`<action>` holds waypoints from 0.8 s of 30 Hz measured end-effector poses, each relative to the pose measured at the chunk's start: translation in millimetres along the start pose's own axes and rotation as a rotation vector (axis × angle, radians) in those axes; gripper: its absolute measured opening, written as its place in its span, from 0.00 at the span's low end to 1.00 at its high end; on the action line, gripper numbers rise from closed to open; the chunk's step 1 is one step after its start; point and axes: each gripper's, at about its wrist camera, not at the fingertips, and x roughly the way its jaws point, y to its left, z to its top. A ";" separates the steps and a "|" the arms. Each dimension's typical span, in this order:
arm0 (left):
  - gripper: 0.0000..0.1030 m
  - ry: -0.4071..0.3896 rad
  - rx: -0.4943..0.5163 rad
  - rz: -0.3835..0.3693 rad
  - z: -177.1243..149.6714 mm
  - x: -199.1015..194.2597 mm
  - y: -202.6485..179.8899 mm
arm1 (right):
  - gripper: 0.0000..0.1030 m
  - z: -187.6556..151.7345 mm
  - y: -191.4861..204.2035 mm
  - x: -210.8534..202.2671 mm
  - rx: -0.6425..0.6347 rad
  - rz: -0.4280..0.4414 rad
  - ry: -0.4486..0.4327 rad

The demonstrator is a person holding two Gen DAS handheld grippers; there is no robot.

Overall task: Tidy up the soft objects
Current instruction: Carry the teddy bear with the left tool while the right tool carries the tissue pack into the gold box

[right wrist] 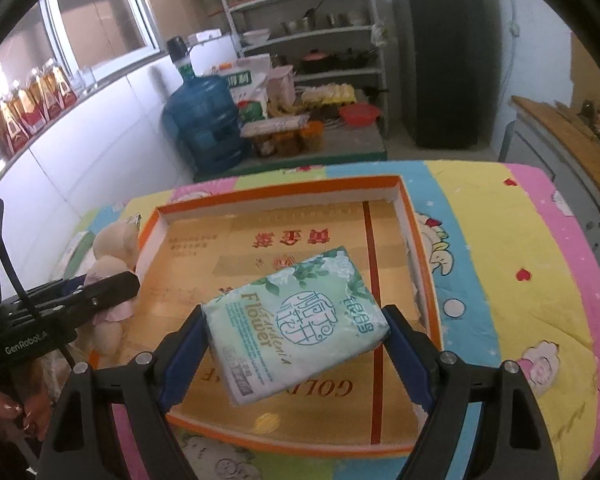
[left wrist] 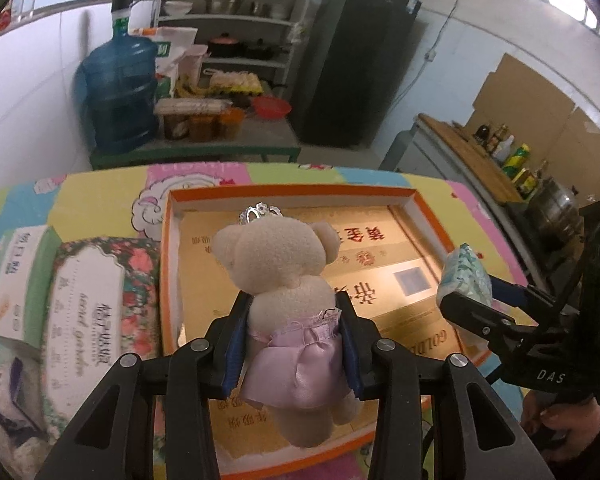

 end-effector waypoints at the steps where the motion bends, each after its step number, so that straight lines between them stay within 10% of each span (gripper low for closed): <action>1: 0.41 0.006 -0.004 0.006 -0.9 3.7 -0.6 | 0.82 0.5 -1.5 4.1 -0.003 0.004 0.009; 24: 0.50 0.113 -0.061 0.052 -3.8 54.0 5.5 | 0.83 8.3 3.1 54.0 -0.133 -0.013 0.117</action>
